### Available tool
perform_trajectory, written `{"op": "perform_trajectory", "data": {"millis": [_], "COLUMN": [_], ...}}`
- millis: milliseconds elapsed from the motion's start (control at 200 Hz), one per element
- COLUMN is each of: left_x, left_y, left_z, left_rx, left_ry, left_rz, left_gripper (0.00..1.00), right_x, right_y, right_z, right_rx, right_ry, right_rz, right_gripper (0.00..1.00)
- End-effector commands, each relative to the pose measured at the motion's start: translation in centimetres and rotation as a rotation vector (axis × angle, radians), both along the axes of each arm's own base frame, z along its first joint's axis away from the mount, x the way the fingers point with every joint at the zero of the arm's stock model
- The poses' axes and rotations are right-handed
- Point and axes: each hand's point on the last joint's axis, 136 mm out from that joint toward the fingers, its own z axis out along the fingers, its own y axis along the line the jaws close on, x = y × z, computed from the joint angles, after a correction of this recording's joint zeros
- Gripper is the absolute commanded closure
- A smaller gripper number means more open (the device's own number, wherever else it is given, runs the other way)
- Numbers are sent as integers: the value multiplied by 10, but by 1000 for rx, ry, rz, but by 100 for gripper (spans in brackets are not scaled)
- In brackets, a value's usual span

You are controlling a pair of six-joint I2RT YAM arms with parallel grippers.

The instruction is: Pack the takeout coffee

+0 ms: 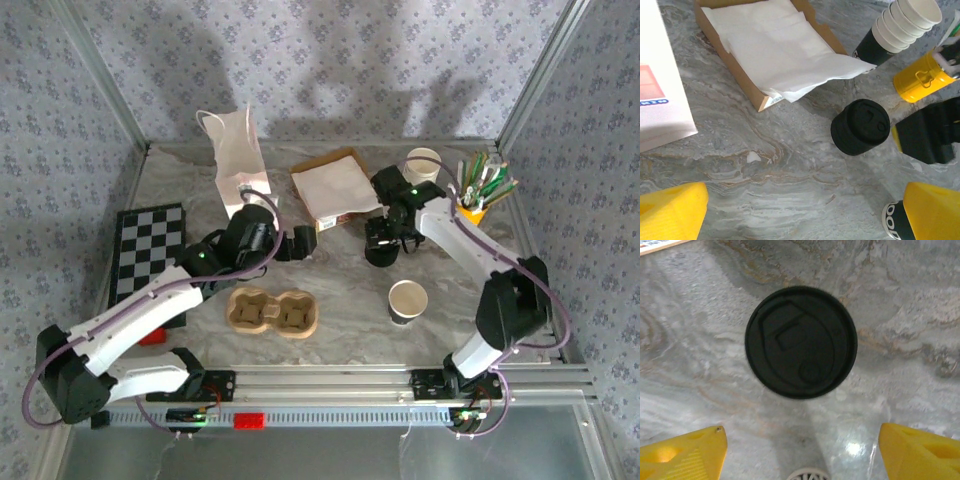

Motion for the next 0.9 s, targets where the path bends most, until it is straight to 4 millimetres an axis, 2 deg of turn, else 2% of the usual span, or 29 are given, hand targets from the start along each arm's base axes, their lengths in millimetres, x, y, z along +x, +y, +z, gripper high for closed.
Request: {"op": "perform_trajectory", "data": {"millis": [0,265,500,670,900], "left_x": [1,5,6,6,8], "left_y": [12,22,23,24,24], "left_z": [1,-7,-10,-13,-13], "left_rx": [6,4,6,7,9], "left_ry": [-15,1,6,13,13], "left_rz": [30,63,69,72,76], "left_gripper": [0,0,0,0,0], "right_x": [19,35,46,50,52], "right_y": [-4,4,6,5,6], "right_z": [-5,-30,-39,-44,-51], "right_rx": [-84,-100,-118,-129,-134], "right_ry": [-28,-6,-22,-15,-2], "right_rz": [63,110,130,127,132], "right_gripper": [18,12,9,10,17]}}
